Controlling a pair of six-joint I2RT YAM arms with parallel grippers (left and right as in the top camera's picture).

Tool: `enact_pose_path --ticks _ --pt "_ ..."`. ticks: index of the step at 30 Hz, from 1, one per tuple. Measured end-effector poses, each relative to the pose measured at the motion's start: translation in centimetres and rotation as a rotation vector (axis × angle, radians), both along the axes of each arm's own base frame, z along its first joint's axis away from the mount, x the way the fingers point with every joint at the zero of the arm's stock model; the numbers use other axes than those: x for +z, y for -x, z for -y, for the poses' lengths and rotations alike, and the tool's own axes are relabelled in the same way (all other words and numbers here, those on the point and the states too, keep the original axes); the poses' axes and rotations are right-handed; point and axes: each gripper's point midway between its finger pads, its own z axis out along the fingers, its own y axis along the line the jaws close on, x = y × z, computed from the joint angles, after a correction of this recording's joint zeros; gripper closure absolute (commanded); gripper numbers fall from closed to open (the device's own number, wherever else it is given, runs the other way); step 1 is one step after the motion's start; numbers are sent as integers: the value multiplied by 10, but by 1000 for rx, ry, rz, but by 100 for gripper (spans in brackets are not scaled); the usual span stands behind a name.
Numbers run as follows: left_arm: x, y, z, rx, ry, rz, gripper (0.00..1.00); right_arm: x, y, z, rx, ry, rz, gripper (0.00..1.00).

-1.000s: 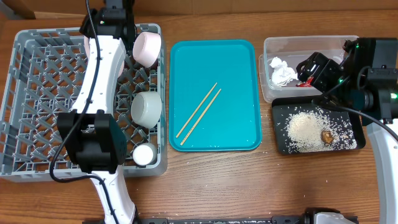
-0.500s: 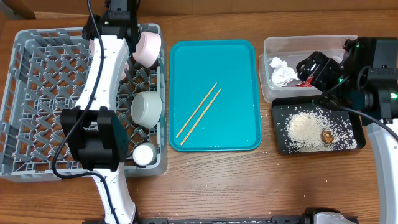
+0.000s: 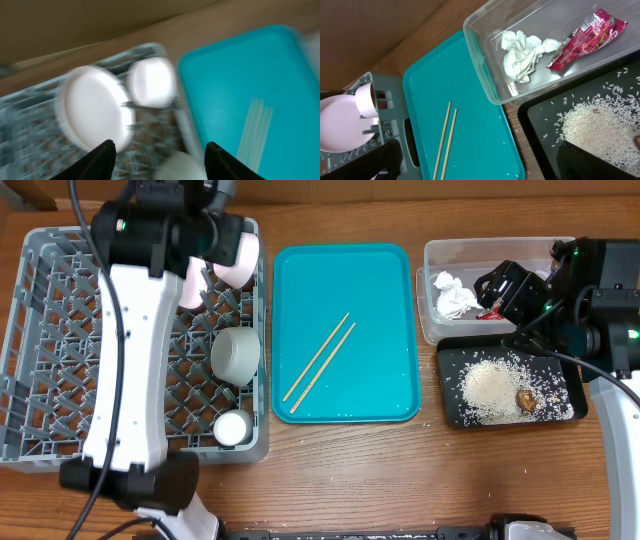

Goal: Sort waste into correct bins and load items into the dishwasher
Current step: 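Move left gripper to the chopsticks and grasp one chopstick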

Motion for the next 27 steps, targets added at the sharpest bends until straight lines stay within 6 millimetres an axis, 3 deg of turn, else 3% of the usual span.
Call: enact_pose_path --ticks 3,6,8,12,16,20,23,27 --pt "0 17 41 -119 68 -34 38 0 0 0 2 -1 -1 0" --pt "-34 22 76 -220 76 -129 35 -1 1 0 1 -2 -5 0" --pt "-84 24 105 -308 49 -258 34 -2 3 0 1 -2 -14 0" --pt "-154 25 133 -410 -4 -417 37 -4 5 -1 1 -2 -28 0" --pt "-217 27 145 -462 -46 -551 41 -6 8 -1 2 -3 -41 0" --pt "-266 32 147 -474 -72 -661 48 -7 9 -1 2 -4 -47 0" --pt "-286 35 145 -474 -82 -710 50 -7 9 -1 2 -4 -46 0" --pt "-292 37 144 -471 -85 -730 50 -7 9 -1 1 -4 -46 0"
